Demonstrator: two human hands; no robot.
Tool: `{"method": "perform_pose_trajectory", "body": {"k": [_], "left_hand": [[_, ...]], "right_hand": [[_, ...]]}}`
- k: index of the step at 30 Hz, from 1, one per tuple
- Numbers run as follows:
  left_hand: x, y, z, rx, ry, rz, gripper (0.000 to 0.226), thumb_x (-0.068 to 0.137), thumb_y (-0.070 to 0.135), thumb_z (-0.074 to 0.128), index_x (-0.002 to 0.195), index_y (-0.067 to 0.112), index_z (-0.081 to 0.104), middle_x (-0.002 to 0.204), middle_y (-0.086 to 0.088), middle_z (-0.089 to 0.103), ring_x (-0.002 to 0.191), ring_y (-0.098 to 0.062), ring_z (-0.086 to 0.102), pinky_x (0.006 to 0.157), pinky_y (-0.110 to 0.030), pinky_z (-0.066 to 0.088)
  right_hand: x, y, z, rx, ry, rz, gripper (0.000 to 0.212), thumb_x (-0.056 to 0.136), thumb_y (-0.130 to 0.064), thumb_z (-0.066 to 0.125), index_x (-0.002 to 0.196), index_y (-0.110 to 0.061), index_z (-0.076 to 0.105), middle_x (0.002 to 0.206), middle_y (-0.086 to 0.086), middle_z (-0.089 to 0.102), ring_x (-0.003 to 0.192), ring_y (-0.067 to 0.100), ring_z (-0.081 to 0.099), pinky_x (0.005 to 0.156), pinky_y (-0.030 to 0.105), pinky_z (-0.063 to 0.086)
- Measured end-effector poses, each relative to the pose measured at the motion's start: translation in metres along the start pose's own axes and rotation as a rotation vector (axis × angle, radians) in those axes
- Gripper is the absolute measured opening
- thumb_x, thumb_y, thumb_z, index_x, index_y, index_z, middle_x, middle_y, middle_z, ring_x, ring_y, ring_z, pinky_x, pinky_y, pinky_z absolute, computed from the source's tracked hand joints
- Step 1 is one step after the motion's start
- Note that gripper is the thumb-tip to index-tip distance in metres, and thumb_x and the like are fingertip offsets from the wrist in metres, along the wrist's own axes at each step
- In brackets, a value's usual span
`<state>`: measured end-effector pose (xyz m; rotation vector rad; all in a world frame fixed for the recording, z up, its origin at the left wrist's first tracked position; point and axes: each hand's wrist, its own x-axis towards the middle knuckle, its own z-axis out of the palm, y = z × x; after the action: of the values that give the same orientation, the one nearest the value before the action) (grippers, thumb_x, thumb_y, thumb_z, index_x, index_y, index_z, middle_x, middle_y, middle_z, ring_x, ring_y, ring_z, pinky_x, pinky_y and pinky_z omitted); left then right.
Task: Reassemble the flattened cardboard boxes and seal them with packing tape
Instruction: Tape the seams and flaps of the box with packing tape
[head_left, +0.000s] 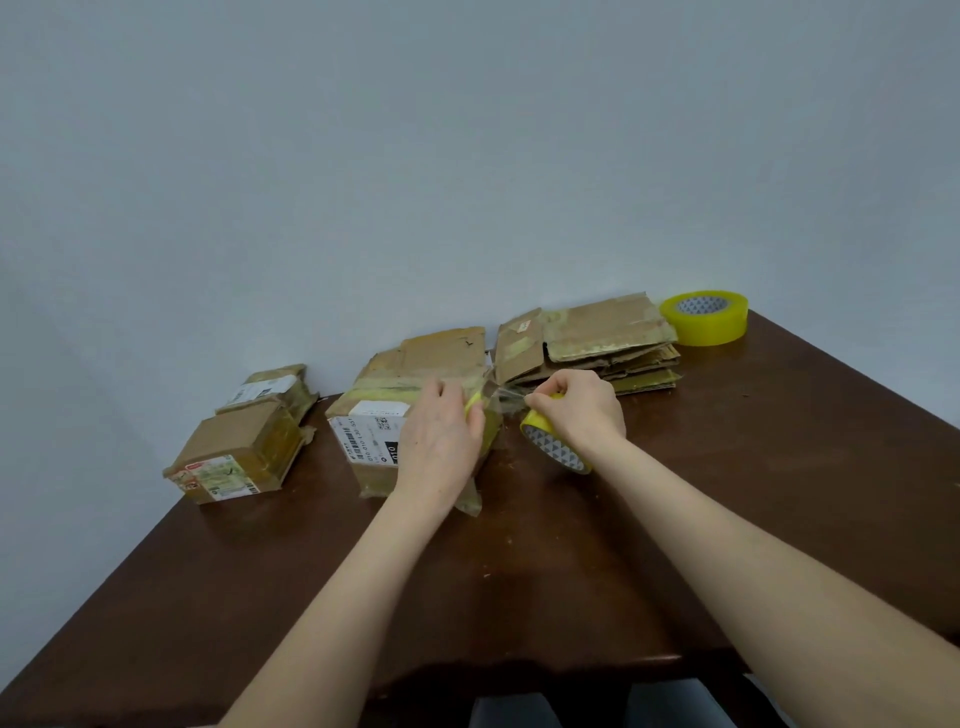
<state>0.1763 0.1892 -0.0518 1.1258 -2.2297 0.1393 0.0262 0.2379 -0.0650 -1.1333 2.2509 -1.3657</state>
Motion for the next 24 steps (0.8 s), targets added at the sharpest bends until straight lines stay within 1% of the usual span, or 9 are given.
{"method": "perform_pose_trajectory", "body": {"k": [2,5,11,13,16,19,21,24], "left_hand": [[-0.001,0.0,0.001,-0.009,0.013,0.004,0.026,0.098,0.03,0.046,0.093,0.006,0.055,0.095,-0.004,0.047,0.075,-0.017,0.044,0.066,-0.025,0.033],[-0.003,0.0,0.002,-0.014,0.025,0.002,0.026,0.098,0.03,0.047,0.091,0.006,0.056,0.094,-0.001,0.042,0.073,-0.017,0.043,0.064,-0.025,0.031],[0.0,0.003,0.003,0.03,0.01,0.014,0.028,0.098,0.031,0.046,0.089,0.006,0.056,0.098,-0.007,0.047,0.071,-0.02,0.045,0.063,-0.029,0.033],[0.002,0.006,0.003,0.066,0.006,0.01,0.029,0.098,0.031,0.045,0.091,0.006,0.058,0.097,-0.006,0.045,0.071,-0.02,0.044,0.062,-0.029,0.033],[0.004,0.012,0.002,0.123,-0.006,-0.006,0.029,0.098,0.032,0.043,0.095,0.008,0.06,0.095,-0.002,0.038,0.071,-0.019,0.042,0.061,-0.029,0.032],[0.006,0.015,0.002,0.155,-0.012,-0.019,0.029,0.098,0.032,0.042,0.099,0.01,0.061,0.101,-0.005,0.043,0.073,-0.018,0.041,0.061,-0.03,0.033],[0.007,0.016,0.002,0.197,-0.023,-0.015,0.029,0.099,0.032,0.041,0.103,0.012,0.061,0.106,-0.006,0.045,0.077,-0.018,0.042,0.062,-0.03,0.034],[0.008,0.017,0.004,0.263,-0.05,0.009,0.03,0.099,0.031,0.039,0.112,0.014,0.059,0.112,-0.007,0.044,0.088,-0.022,0.048,0.062,-0.03,0.035]], "right_hand": [[-0.001,0.001,0.0,0.001,0.006,0.003,0.016,0.089,-0.038,0.061,0.092,-0.025,0.069,0.093,-0.003,0.062,0.084,0.017,0.052,0.07,0.029,0.04],[-0.003,0.001,0.0,-0.007,0.022,0.011,0.016,0.092,-0.038,0.057,0.094,-0.026,0.068,0.089,-0.004,0.057,0.083,0.018,0.05,0.069,0.028,0.039],[-0.004,-0.001,0.001,-0.04,0.04,0.005,0.015,0.091,-0.037,0.058,0.093,-0.027,0.069,0.086,-0.005,0.057,0.083,0.018,0.052,0.069,0.029,0.042],[-0.004,-0.002,0.001,-0.054,0.042,-0.006,0.014,0.091,-0.037,0.058,0.091,-0.027,0.068,0.086,-0.005,0.057,0.083,0.017,0.052,0.07,0.029,0.042],[-0.005,-0.002,0.001,-0.071,0.041,-0.013,0.012,0.091,-0.036,0.057,0.09,-0.029,0.067,0.086,-0.005,0.057,0.082,0.017,0.051,0.068,0.028,0.04],[-0.005,-0.001,0.001,-0.071,0.034,-0.012,0.012,0.091,-0.037,0.057,0.089,-0.029,0.067,0.087,-0.005,0.058,0.083,0.016,0.052,0.069,0.028,0.041],[-0.005,-0.001,0.002,-0.071,0.03,-0.012,0.013,0.091,-0.036,0.057,0.09,-0.028,0.068,0.086,-0.006,0.058,0.082,0.016,0.052,0.069,0.028,0.041],[-0.006,-0.002,0.002,-0.04,0.032,-0.011,0.015,0.091,-0.037,0.058,0.093,-0.026,0.069,0.087,-0.005,0.059,0.082,0.016,0.052,0.068,0.027,0.04]]}}
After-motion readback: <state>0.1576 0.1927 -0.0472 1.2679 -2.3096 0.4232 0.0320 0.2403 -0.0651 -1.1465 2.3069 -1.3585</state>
